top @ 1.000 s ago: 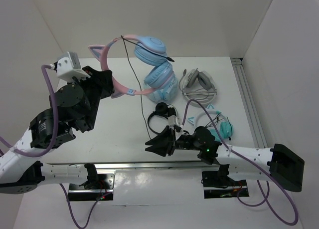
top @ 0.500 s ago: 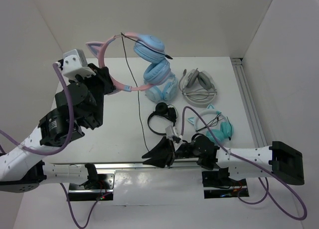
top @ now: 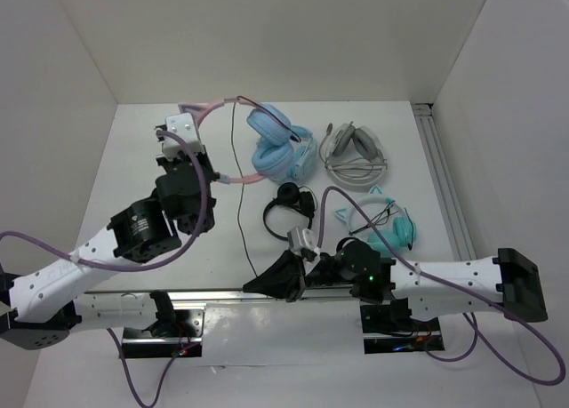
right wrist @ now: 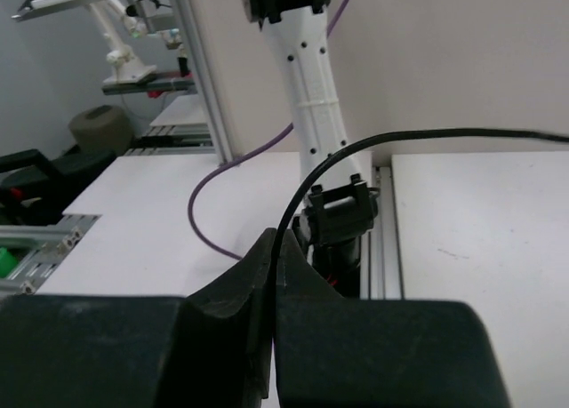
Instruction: Wrap the headphones
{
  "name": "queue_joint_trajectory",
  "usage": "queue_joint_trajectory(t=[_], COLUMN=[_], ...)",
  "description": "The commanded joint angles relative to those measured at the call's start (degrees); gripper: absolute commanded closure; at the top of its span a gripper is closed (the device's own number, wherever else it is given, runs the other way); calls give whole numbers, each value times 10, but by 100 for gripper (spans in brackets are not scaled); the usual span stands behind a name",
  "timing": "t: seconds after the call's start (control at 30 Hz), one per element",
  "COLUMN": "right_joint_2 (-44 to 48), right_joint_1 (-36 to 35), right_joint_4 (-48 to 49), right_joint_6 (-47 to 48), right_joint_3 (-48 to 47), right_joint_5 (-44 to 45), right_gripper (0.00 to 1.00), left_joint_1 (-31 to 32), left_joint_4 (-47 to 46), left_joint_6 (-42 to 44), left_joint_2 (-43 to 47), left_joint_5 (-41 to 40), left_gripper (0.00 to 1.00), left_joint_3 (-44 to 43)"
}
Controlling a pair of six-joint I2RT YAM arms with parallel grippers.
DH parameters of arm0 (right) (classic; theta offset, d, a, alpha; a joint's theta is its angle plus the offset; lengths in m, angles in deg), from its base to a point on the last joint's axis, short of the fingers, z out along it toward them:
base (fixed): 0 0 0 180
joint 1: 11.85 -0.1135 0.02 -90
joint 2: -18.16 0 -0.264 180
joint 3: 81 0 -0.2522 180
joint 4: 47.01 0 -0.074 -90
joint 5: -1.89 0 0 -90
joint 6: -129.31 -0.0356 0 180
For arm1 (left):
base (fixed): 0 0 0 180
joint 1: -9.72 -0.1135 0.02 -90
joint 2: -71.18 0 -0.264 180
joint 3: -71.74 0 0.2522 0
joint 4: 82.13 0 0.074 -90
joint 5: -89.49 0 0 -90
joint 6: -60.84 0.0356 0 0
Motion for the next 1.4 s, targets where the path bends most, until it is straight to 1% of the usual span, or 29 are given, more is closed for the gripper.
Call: queue_joint_trajectory(t=[0.0, 0.03, 0.07, 0.1, 0.13, 0.2, 0.27, 0.33, 0.37, 0.4, 0.43, 0.47, 0.5, 0.53, 0.6, 0.63, 0.7, 0.77, 0.83, 0.93, 0.97, 1.0, 1.03, 1.07, 1.1, 1.13, 1.17, 1.27, 1.37], right_joint_2=[30, 37, 37, 43, 43, 43, 43, 35, 27, 19, 19, 11, 2, 2, -3, -11, -19, -26, -26, -14, -4, 5, 5, 13, 20, 20, 25, 25, 12], right_joint_1=[-5, -5, -5, -5, -5, -5, -5, -5, -5, -5, -5, -5, -5, -5, -5, -5, -5, -5, -5, -5, -5, -5, -5, -5, -5, -5, -5, -5, -5], right_joint_4=[-120, -143, -190, -239, -239, -302, -358, -393, -423, -438, -451, -464, -494, -506, -536, -547, -582, -599, -618, -624, -631, -631, -631, -638, -638, -645, -645, -650, -669], right_joint_6=[52, 59, 67, 88, 89, 109, 124, 142, 147, 153, 161, 168, 180, 185, 196, 206, 212, 226, 232, 239, 244, 251, 256, 262, 263, 268, 268, 282, 297], right_joint_3=[-77, -90, -105, -153, -154, -189, -240, -290, -306, -321, -348, -362, -376, -400, -423, -433, -467, -487, -487, -487, -480, -480, -480, -480, -480, -480, -480, -491, -514], right_joint_5=[52, 58, 63, 78, 78, 92, 106, 128, 128, 137, 145, 152, 159, 175, 188, 203, 217, 237, 251, 279, 294, 303, 314, 320, 320, 326, 326, 339, 366], right_gripper=[100, 100, 100, 100, 100, 100, 100, 100, 100, 100, 100, 100, 100, 100, 100, 100, 100, 100, 100, 100, 100, 100, 100, 100, 100, 100, 100, 100, 100], left_joint_1=[-2, -2, -2, -2, -2, -2, -2, -2, -2, -2, -2, -2, -10, -11, -11, -11, -3, 3, 10, 15, 15, 15, 15, 15, 15, 15, 15, 15, 15], left_joint_4=[20, 20, 20, 26, 26, 26, 26, 31, 40, 97, 154, 219, 337, 391, 463, 549, 614, 614, 614, 573, 547, 483, 447, 378, 358, 338, 330, 329, 334], left_joint_6=[-62, -62, -57, -34, -34, -21, -21, -21, -29, -48, -132, -185, -232, -314, -364, -445, -511, -511, -511, -472, -406, -368, -285, -212, -211, -161, -150, -103, -75], left_joint_2=[21, 29, 29, 29, 29, 23, 23, 31, 31, 31, 17, 3, -12, -29, -74, -87, -112, -112, -87, -42, -26, -9, 8, 45, 61, 87, 93, 93, 69], left_joint_5=[-28, -28, -37, -60, -60, -72, -72, -49, -49, -43, -14, 3, 15, 29, 30, 30, 37, 56, 64, 88, 106, 117, 144, 177, 177, 206, 215, 246, 276], left_gripper=[100, 100, 100, 100, 100, 100, 100, 100, 100, 100, 100, 100, 100, 100, 100, 100, 100, 100, 100, 100, 100, 100, 100, 100, 100, 100, 100, 100, 100], left_joint_3=[23, 32, 42, 63, 63, 83, 97, 117, 117, 112, 98, 77, 36, 19, 1, -12, -25, -25, -12, 14, 23, 43, 53, 72, 72, 82, 82, 82, 88])
